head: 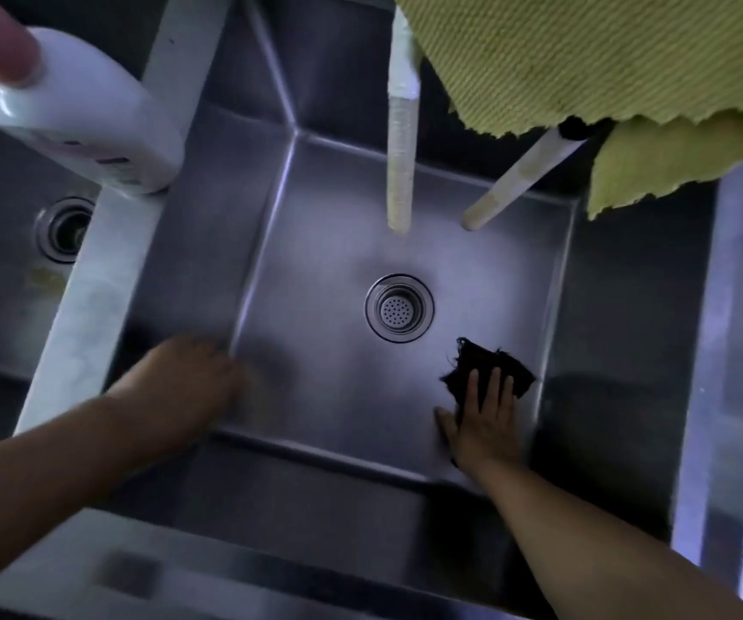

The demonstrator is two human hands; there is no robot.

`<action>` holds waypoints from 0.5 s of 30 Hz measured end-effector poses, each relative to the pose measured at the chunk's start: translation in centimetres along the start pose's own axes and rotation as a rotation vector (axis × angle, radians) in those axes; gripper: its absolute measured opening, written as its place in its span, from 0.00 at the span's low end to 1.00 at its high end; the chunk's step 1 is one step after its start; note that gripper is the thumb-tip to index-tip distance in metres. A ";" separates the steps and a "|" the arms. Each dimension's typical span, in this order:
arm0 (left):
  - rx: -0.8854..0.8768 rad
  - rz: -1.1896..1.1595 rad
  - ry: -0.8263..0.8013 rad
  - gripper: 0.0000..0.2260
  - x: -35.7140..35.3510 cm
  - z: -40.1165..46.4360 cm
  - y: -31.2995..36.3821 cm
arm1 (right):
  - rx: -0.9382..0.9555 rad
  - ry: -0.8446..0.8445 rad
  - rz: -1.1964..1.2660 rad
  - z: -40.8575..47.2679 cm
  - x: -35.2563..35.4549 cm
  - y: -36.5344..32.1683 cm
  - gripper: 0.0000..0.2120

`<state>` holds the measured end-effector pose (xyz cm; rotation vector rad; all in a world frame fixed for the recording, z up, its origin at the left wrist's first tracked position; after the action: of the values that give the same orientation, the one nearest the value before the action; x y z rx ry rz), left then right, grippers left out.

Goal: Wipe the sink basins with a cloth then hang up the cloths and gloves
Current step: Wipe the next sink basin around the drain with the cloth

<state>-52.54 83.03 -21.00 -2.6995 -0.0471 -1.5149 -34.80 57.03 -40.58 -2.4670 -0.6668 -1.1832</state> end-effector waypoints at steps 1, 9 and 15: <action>0.010 -0.054 0.031 0.18 0.1 0.8 1.2 | -0.035 0.026 0.028 0.2 0.3 0.6 0.40; 0.036 -0.238 0.069 0.18 -1.3 6.4 5.8 | -0.049 0.290 0.062 10.3 9.3 0.9 0.38; 0.371 -0.246 -0.099 0.16 -5.7 6.7 -0.3 | -0.050 0.312 -0.041 20.8 15.6 -1.7 0.34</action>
<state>-49.81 83.68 -29.33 -2.5312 -0.6188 -1.2656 -13.84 72.48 -40.61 -2.2448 -0.6063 -1.5738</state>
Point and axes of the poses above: each hand's wrist, its own z-axis towards the middle knuckle, its own x-axis out of the back of the hand, y = z × x, the point moved 10 cm from there along z, towards the middle knuckle, and after that the axes turned 1 degree about z, right-handed, at the moved point
